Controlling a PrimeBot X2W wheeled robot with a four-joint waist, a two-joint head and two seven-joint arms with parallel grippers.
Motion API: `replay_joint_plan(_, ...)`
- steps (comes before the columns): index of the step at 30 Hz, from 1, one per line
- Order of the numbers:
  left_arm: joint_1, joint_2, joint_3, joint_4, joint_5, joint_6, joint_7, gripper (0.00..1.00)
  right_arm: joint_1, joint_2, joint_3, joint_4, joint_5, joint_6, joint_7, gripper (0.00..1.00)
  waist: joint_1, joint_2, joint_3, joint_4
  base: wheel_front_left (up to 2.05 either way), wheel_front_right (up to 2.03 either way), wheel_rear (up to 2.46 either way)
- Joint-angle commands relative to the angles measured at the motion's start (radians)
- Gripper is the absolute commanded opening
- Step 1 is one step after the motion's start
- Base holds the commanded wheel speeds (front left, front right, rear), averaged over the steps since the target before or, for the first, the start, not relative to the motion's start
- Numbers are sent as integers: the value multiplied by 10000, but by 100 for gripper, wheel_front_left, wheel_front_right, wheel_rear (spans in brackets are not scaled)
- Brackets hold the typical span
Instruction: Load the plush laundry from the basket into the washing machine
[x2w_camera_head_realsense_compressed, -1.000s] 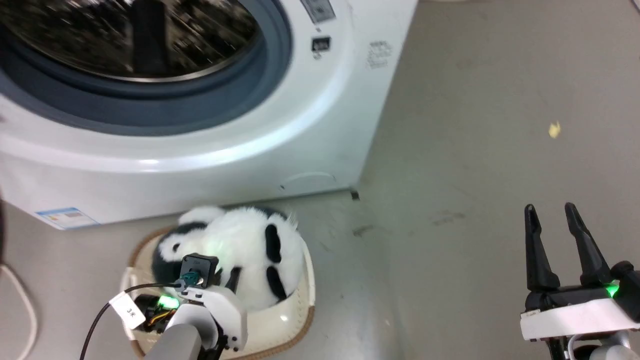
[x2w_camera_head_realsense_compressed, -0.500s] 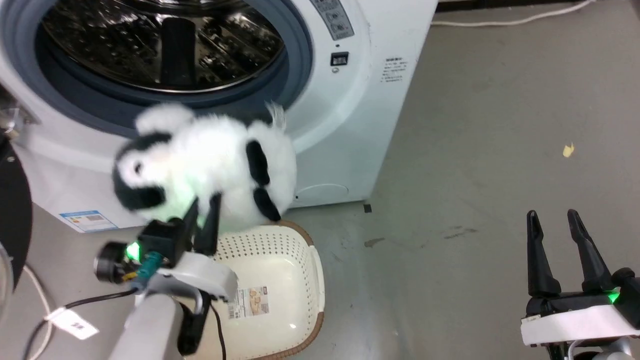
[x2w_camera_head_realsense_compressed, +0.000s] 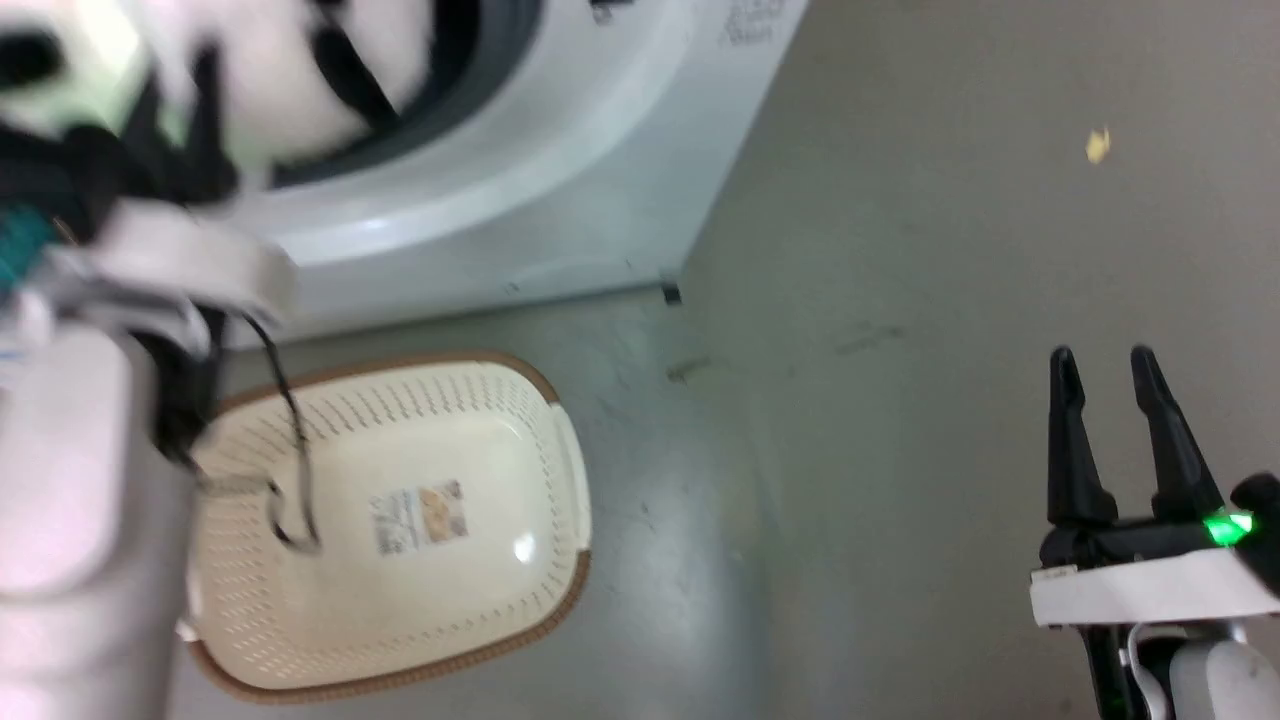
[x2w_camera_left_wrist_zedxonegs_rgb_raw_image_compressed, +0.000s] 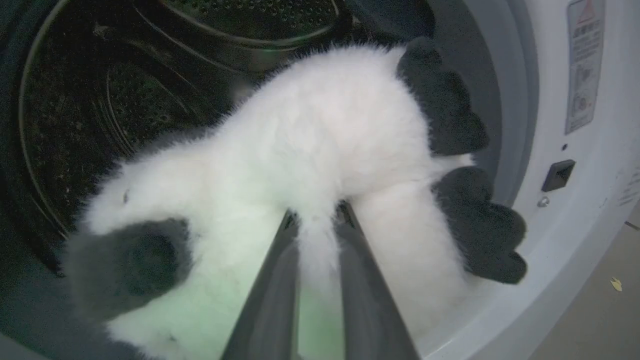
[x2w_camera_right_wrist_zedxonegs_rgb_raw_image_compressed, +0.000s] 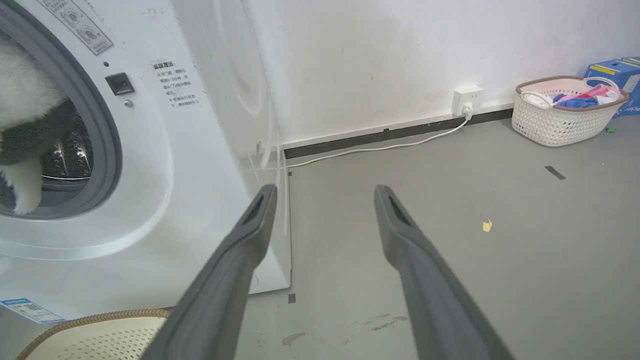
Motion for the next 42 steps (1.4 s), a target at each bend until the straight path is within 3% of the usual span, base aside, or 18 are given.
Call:
replay_joint_plan(1, -502, 172, 61, 70, 76, -55, 156, 0, -239, -4, 61, -33, 117, -7, -44, 100, -1, -1, 854, -580, 0, 0, 0)
replay_joint_plan(4, -1587, 571, 105, 605, 177, -107, 764, 0, -500, -4, 183, -1, 357, -7, -44, 100, -1, -1, 1379, -921, 0, 0, 0)
replay_joint_plan(7, -4446, 1419, -95, 2397, 724, -216, 1847, 0, -884, -4, 392, 106, 844, -7, -44, 100, -1, -1, 2292, -1564, 0, 0, 0)
replay_joint_plan(11, -5944, 1799, -230, 3654, 1045, -212, 2153, 0, -1006, -4, 560, 151, 1052, -7, -44, 100, -1, -1, 2656, -1806, 0, 0, 0)
replay_joint_plan(18, -6949, 2051, -719, 5737, 1446, -329, 2767, 0, -1062, -4, 680, 202, 1211, -7, -44, 100, -1, -1, 2907, -1905, 0, 0, 0)
replay_joint_plan(25, -7111, 1864, -967, 6754, 1425, -396, 2399, 0, -1112, -4, 572, 202, 1060, -7, -44, 100, -1, -1, 2780, -1642, 0, 0, 0)
replay_joint_plan(26, -7095, 1820, -987, 6880, 1404, -397, 2320, 25, -1111, -4, 551, 188, 1015, -7, -44, 100, -1, -1, 2720, -1588, 0, 0, 0)
replay_joint_plan(27, -7070, 1775, -1013, 7007, 1388, -400, 2246, 100, -1110, -4, 525, 166, 968, -7, -44, 100, -1, -1, 2647, -1532, 0, 0, 0)
replay_joint_plan(38, -6016, 751, -796, 7965, 589, -415, 275, 100, -749, -4, -183, -19, 357, -7, -44, 100, -1, -1, 1042, -556, 0, 0, 0)
replay_joint_plan(42, -4875, 83, -784, 8041, 157, -653, -1052, 100, -346, -4, -535, -72, -148, -7, -44, 100, -1, -1, -217, 62, 0, 0, 0)
